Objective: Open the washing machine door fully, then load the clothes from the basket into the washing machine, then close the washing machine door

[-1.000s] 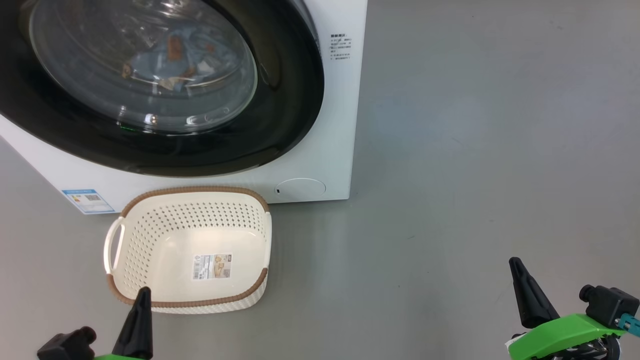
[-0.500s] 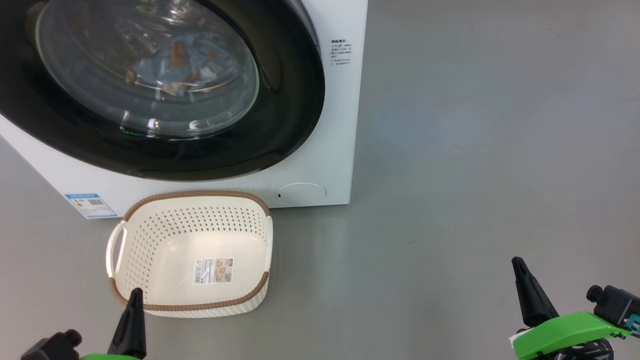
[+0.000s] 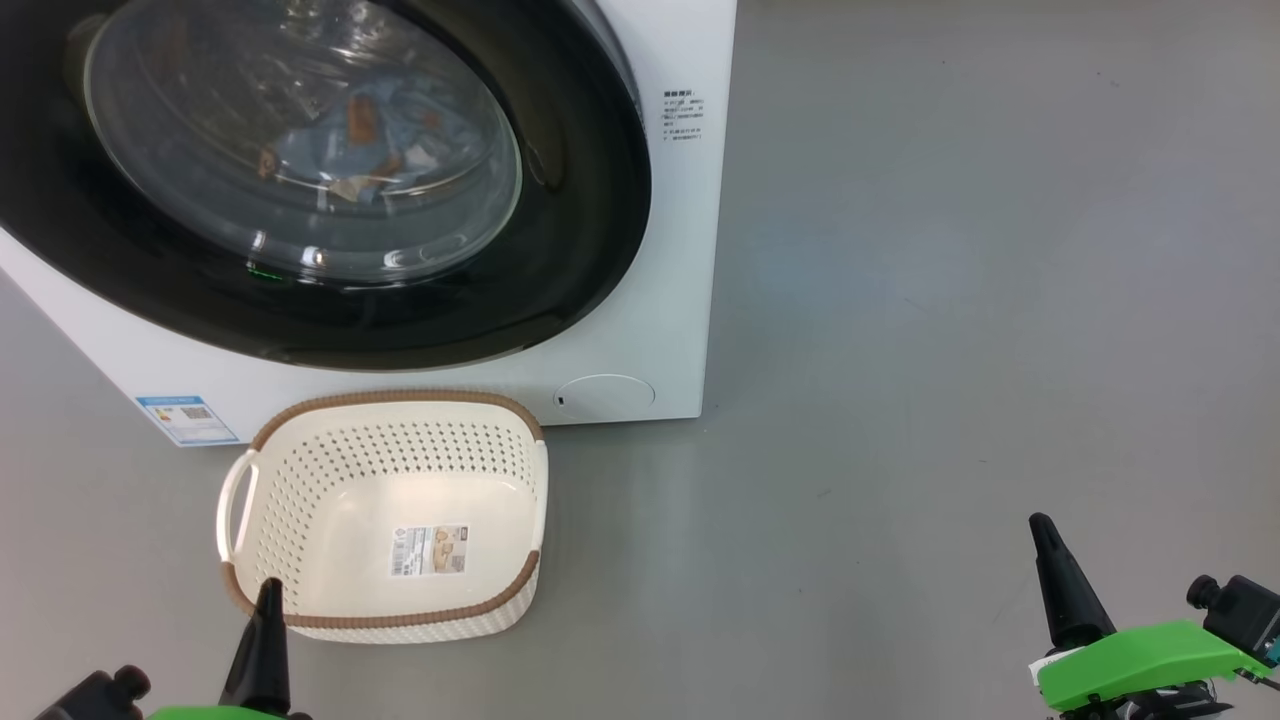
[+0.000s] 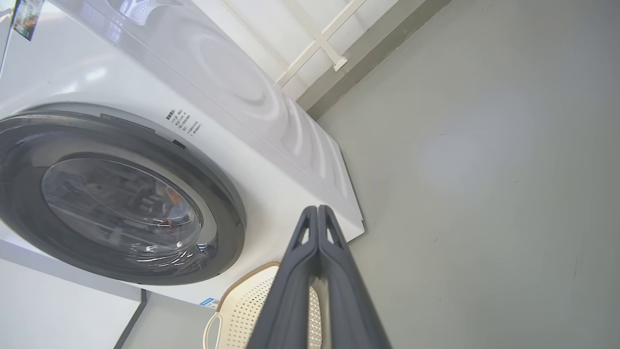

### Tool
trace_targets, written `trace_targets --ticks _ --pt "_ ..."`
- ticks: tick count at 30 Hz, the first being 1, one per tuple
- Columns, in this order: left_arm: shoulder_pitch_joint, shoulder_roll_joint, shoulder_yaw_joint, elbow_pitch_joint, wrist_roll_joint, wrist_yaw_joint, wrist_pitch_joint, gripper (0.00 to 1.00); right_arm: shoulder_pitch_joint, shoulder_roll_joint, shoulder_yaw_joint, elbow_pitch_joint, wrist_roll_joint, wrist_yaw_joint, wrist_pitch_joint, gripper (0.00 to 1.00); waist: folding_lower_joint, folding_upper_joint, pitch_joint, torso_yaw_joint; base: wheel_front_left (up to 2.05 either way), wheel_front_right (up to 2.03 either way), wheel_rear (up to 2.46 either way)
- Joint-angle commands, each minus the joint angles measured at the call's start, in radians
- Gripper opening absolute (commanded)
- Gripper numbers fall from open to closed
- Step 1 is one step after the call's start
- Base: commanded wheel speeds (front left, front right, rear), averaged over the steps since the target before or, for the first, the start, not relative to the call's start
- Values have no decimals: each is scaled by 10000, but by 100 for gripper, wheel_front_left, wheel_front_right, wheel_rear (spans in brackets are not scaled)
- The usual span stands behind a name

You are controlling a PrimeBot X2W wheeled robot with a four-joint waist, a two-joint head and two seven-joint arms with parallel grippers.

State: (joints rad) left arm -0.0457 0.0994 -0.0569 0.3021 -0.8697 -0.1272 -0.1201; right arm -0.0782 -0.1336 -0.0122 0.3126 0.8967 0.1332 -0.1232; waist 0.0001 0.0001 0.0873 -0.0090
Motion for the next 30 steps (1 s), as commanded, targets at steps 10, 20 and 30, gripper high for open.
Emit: trace_targets --ticks 10,20,30 --pt "-356 105 397 -316 -1211 -18 327 0 -150 4 -85 -340 1211 -12 345 0 0 -1 -123 14 0 0 0" --pt "-394 43 560 -358 -2227 -20 609 0 -170 110 -198 -396 2177 -14 636 0 0 -1 -237 26 0 0 0" --pt "-433 -22 727 -400 -3240 -23 895 0 -190 219 -314 -451 3139 -16 932 0 0 -1 -351 38 0 0 0"
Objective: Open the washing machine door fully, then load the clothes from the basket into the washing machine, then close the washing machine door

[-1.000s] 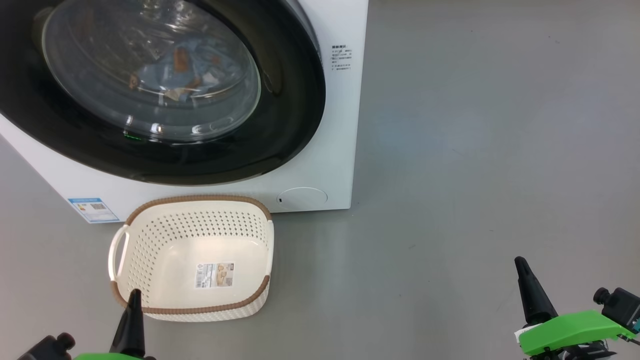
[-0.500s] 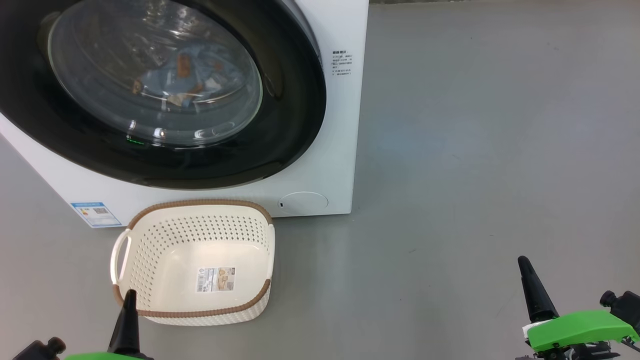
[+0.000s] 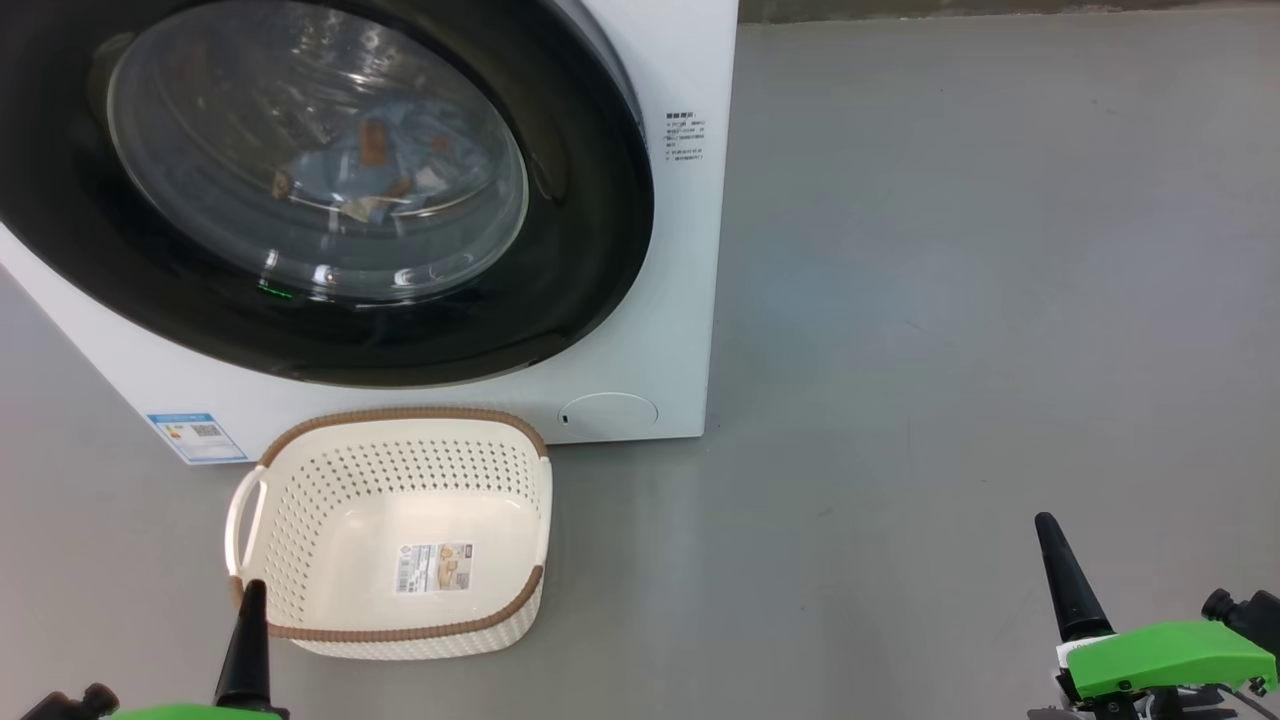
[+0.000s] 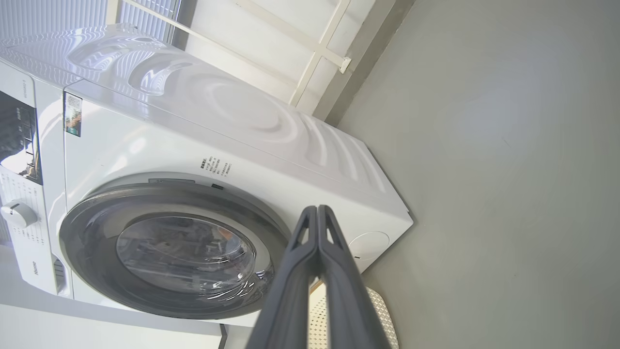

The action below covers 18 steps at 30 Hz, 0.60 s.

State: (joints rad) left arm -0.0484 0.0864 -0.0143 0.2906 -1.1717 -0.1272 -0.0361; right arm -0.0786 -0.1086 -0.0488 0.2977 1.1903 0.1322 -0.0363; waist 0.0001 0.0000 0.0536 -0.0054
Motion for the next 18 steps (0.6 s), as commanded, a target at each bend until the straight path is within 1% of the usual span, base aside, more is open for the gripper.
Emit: trace_targets --ticks 1,18 --pt "-410 101 318 -289 -321 -23 84 0 -188 -19 40 -307 299 -7 93 0 -1 0 -24 3 0 0 0" --pt "-473 -10 595 -355 -1930 -28 548 0 -222 159 -153 -395 1829 -10 570 0 -1 0 -207 22 0 0 0"
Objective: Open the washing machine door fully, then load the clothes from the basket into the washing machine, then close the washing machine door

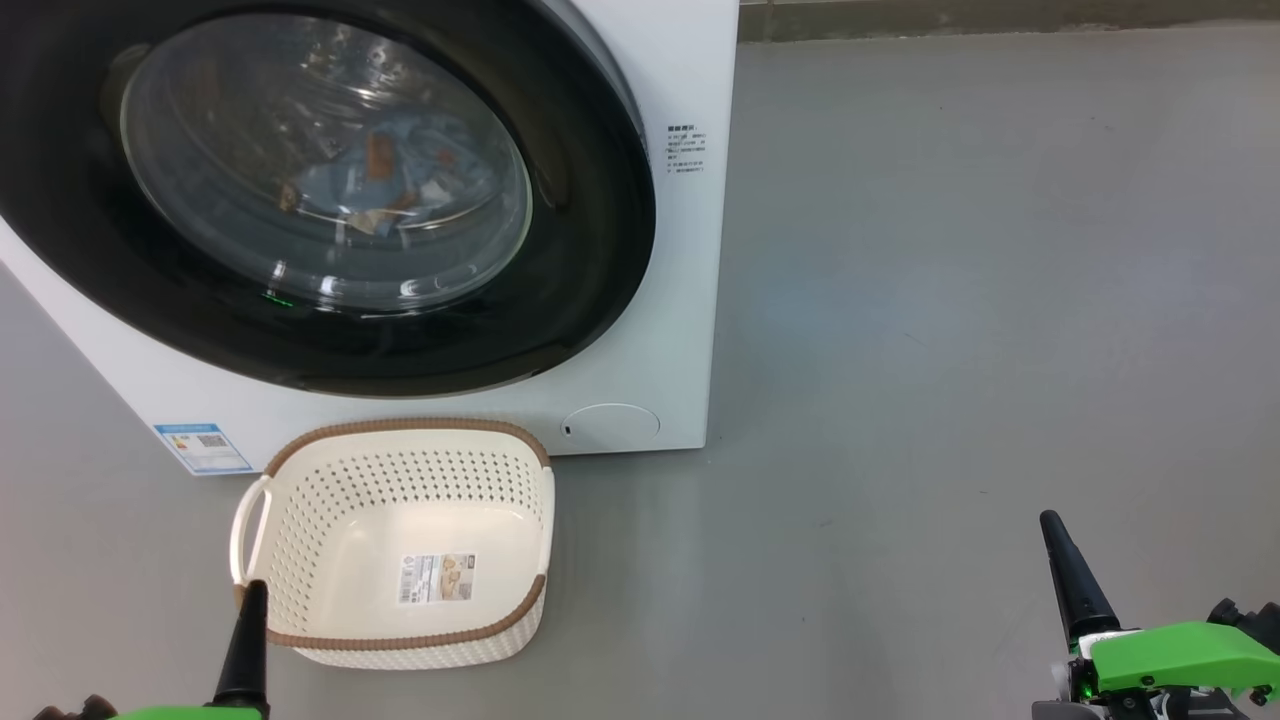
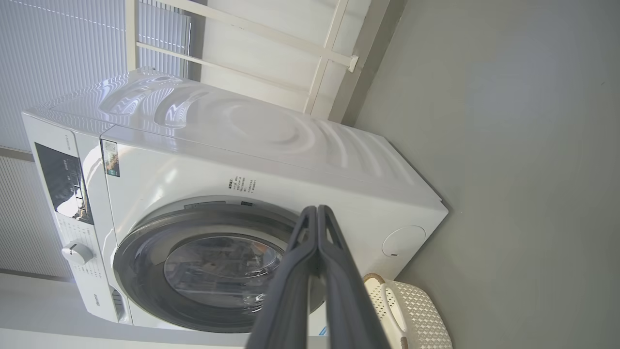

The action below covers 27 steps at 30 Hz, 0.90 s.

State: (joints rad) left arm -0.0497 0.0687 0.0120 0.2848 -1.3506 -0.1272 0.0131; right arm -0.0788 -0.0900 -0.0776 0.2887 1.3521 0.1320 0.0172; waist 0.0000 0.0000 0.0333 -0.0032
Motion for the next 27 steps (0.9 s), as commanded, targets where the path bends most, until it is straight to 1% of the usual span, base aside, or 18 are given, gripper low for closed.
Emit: trace_targets --ticks 1,25,27 --pt "-463 159 350 -301 -242 -28 84 0 -222 -15 122 -311 306 -8 65 0 0 0 -15 2 0 0 0" --pt "-564 -25 798 -403 -2745 -34 822 0 -275 273 -193 -448 2689 -13 821 0 0 0 -300 32 0 0 0" --pt "-565 -30 806 -403 -2756 -34 831 0 -276 277 -199 -448 2700 -13 830 0 0 0 -302 32 0 0 0"
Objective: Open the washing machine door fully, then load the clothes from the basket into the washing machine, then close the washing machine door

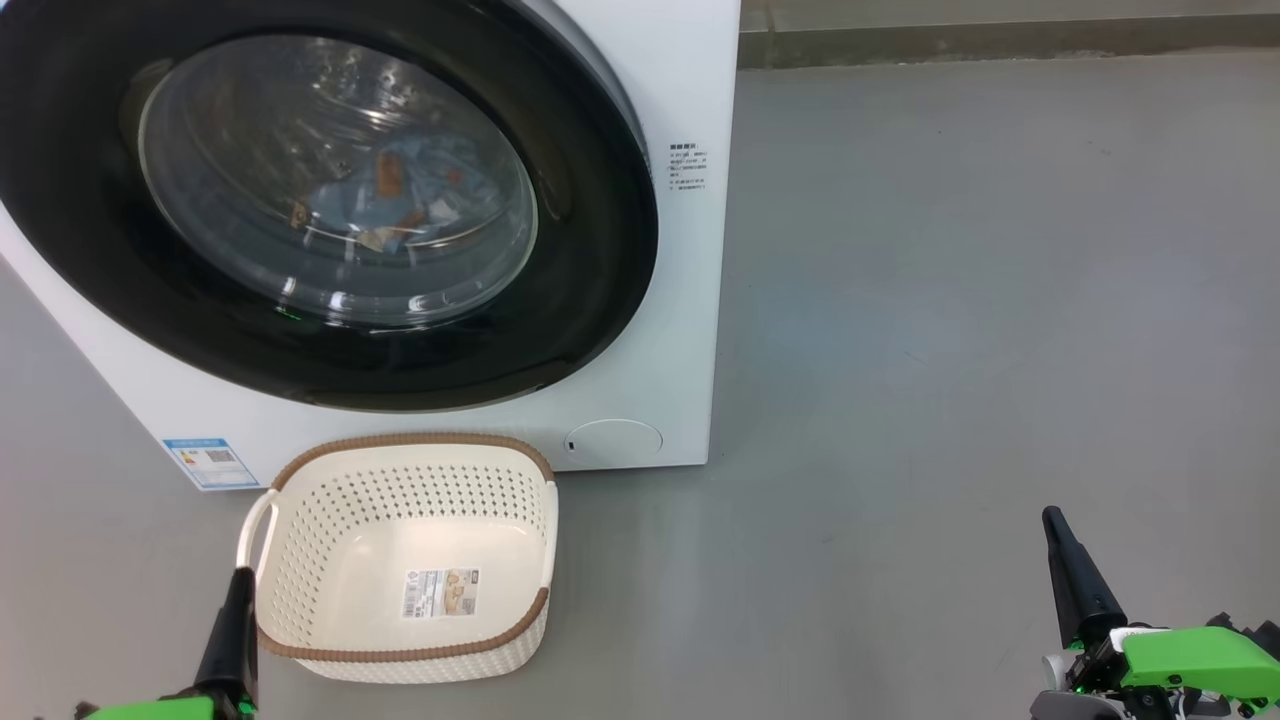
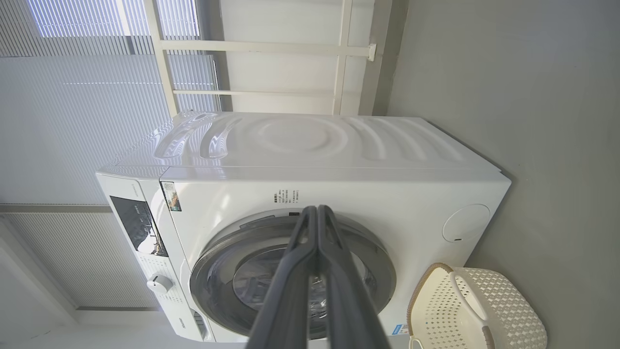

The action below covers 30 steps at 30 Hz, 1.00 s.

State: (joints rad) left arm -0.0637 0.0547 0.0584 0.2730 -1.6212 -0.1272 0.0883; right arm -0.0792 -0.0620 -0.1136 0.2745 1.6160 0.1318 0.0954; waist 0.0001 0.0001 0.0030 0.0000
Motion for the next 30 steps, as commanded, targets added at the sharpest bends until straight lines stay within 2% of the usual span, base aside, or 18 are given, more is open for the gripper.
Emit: trace_targets --ticks 1,30 --pt "-425 108 345 -284 -48 -34 82 0 -271 -1 159 -306 59 -11 49 0 0 -1 1 0 0 0 0" --pt "-431 60 413 -282 9 -35 136 0 -276 38 104 -303 14 -11 93 0 0 -1 1 0 0 0 0"
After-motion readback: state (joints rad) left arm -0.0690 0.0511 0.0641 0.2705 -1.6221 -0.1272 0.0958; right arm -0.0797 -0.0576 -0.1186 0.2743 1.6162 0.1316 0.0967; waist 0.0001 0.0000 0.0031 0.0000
